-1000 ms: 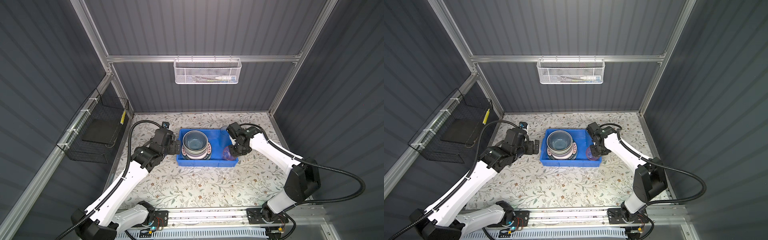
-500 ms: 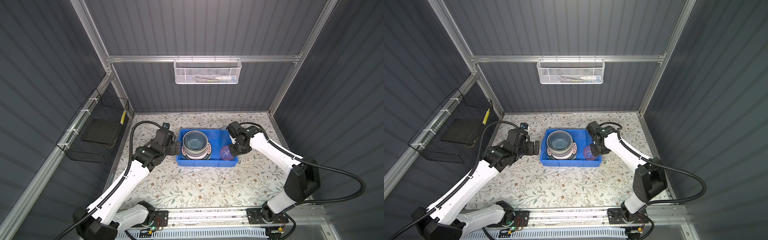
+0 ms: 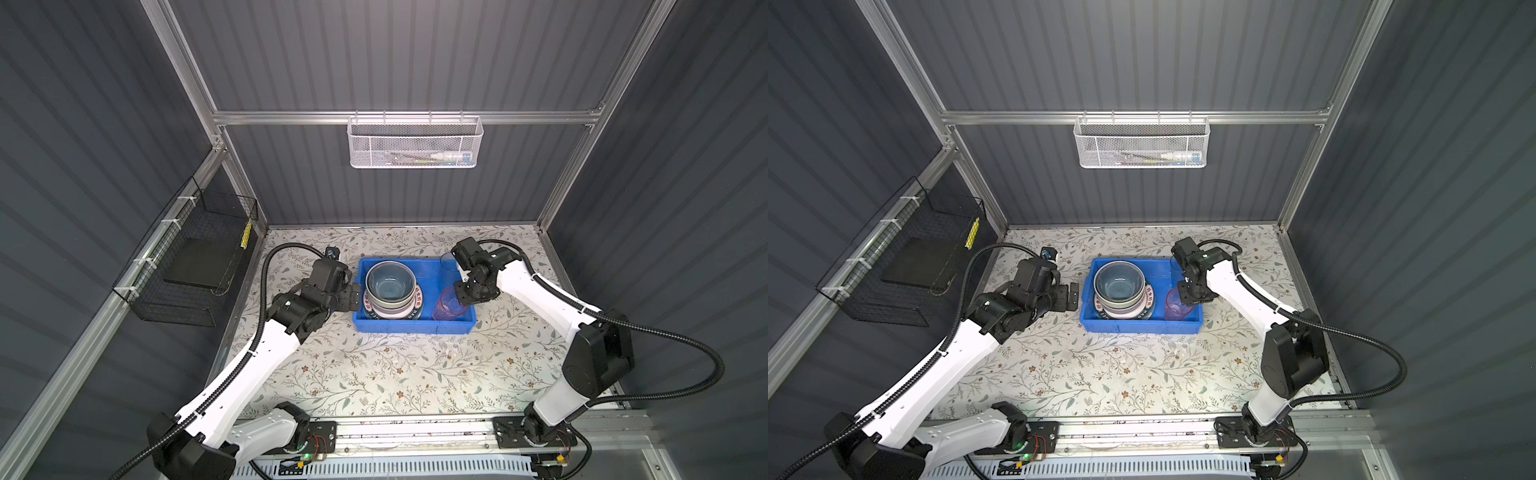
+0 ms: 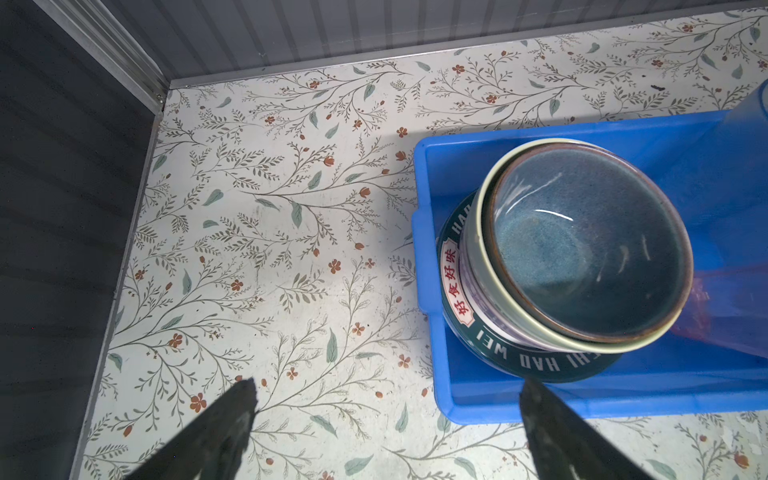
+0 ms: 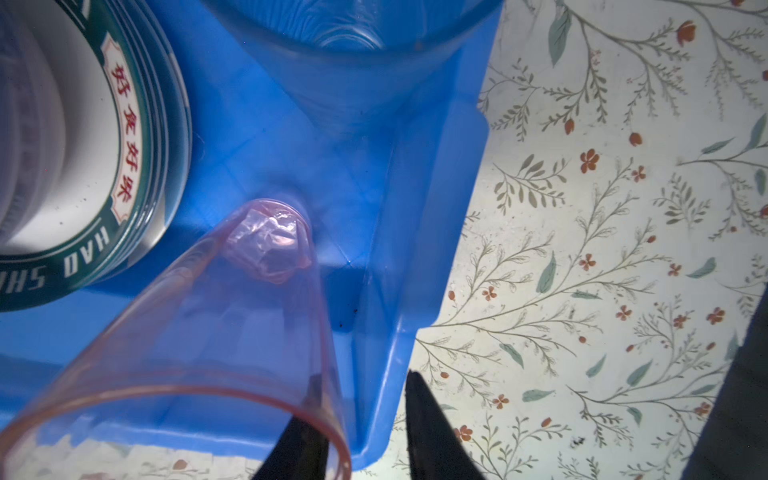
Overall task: Place the mixed dishes into the plastic bin
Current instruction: 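Lower the pink cup into the bin beside the light blue cup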
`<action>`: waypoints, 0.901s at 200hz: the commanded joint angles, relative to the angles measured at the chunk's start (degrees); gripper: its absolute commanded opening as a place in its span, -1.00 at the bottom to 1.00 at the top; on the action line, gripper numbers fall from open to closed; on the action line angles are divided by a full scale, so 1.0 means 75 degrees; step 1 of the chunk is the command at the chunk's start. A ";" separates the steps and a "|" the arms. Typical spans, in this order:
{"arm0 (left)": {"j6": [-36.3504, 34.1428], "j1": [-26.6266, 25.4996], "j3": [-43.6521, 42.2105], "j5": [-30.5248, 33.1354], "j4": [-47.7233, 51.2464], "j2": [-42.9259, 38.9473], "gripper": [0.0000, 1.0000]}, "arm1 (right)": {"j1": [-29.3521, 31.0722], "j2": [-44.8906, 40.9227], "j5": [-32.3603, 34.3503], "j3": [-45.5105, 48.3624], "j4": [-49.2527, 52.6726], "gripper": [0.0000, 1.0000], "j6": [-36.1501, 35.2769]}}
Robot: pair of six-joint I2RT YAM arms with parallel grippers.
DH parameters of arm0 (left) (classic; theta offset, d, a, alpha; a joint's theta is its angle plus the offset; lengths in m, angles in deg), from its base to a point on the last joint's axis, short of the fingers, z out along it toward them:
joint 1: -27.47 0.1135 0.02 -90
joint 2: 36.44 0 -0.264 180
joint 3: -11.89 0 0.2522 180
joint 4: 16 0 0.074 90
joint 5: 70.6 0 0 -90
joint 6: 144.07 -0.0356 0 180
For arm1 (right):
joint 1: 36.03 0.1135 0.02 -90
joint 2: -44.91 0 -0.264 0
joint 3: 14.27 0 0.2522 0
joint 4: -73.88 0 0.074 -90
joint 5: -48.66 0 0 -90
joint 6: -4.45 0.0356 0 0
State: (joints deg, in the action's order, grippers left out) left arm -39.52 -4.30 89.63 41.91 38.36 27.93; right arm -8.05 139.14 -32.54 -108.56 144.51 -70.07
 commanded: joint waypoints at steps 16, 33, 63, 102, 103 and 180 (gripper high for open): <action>-0.0132 0.0064 -0.0093 -0.0035 -0.0083 0.0014 1.00 | -0.0063 0.0145 -0.0309 -0.0208 -0.0169 -0.45 0.0091; -0.0135 0.0076 -0.0135 -0.0004 -0.0081 -0.0026 0.99 | -0.0084 0.0209 -0.0396 -0.0231 -0.0261 -0.52 0.0106; -0.0135 0.0088 -0.0173 0.0052 -0.0024 -0.0075 1.00 | -0.0080 0.0346 -0.0593 -0.0362 -0.0345 -0.66 0.0121; -0.0170 0.0099 -0.0187 0.0117 0.0024 -0.0154 1.00 | -0.0078 0.0552 -0.0535 -0.0814 0.0036 -0.90 0.0002; -0.0170 0.0099 -0.0188 0.0117 0.0024 -0.0156 1.00 | -0.0077 0.0556 -0.0532 -0.0821 0.0053 -0.90 0.0000; -0.0193 0.0129 -0.0281 0.0180 0.0059 -0.0249 1.00 | -0.0131 0.0485 -0.0346 -0.1110 0.1058 -1.00 -0.0508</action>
State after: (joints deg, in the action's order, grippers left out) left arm -40.05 -3.67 88.43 42.21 38.22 27.24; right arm -8.64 143.76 -36.39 -115.47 147.72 -71.73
